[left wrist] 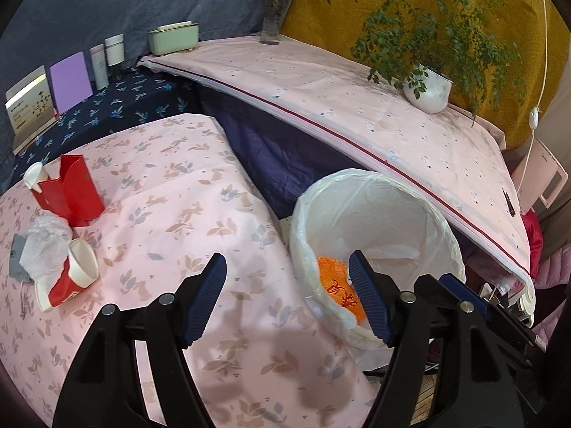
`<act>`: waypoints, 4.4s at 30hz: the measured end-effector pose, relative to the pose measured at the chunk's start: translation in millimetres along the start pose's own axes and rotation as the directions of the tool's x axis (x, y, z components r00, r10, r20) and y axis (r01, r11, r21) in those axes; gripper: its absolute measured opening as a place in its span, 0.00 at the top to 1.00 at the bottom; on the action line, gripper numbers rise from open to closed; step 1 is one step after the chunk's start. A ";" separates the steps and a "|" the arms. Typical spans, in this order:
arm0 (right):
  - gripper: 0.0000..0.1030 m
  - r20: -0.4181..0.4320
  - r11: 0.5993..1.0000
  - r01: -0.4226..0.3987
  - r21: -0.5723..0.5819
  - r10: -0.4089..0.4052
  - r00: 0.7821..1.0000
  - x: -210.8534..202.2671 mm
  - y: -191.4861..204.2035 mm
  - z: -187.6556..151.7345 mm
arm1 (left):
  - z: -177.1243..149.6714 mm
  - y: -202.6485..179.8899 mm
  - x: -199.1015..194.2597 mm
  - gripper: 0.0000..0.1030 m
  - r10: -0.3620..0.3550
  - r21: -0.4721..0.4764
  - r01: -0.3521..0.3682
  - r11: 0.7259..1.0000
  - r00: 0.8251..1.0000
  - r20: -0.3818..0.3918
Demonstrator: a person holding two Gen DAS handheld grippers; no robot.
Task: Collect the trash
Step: 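Open the right tool over the bin while the left tool releases the tape, then move both tools back toward the remaining trash on the table, then grasp the red-and-white paper cup with the right tool while the left tool grasps white tissue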
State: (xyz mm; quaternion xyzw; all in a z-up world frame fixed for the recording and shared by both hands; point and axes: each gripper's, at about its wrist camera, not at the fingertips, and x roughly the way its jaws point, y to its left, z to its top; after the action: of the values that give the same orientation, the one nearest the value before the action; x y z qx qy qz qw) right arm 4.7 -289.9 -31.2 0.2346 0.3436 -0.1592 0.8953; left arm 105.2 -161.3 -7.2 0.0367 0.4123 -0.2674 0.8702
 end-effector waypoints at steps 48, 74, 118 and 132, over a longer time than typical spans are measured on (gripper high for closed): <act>0.65 -0.193 0.912 -0.257 -0.319 0.203 0.960 50.3 228.4 -58.0 | -44.1 247.9 -64.7 0.28 0.277 -0.364 -0.260 0.894 0.961 -0.003; 0.86 -0.288 0.901 -0.293 -0.321 0.202 0.936 127.6 265.5 -63.4 | -28.2 265.3 -12.1 0.91 0.207 -0.312 -0.218 0.925 0.976 -0.068; 0.89 -0.137 0.958 -0.204 -0.202 0.179 0.974 72.0 160.1 -25.1 | -37.8 231.1 33.3 0.87 0.254 -0.314 -0.305 0.899 0.948 -0.192; 0.89 -0.084 0.972 -0.160 -0.173 0.147 0.986 50.0 131.2 -15.4 | -29.0 152.0 12.4 0.99 0.212 -0.201 -0.232 0.952 0.970 -0.118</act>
State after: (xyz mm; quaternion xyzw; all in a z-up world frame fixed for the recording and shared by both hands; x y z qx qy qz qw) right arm 90.6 -177.8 -35.1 0.1844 0.3688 -0.0495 0.9097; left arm 166.7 -28.6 -59.3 0.0022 0.4725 -0.1202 0.8731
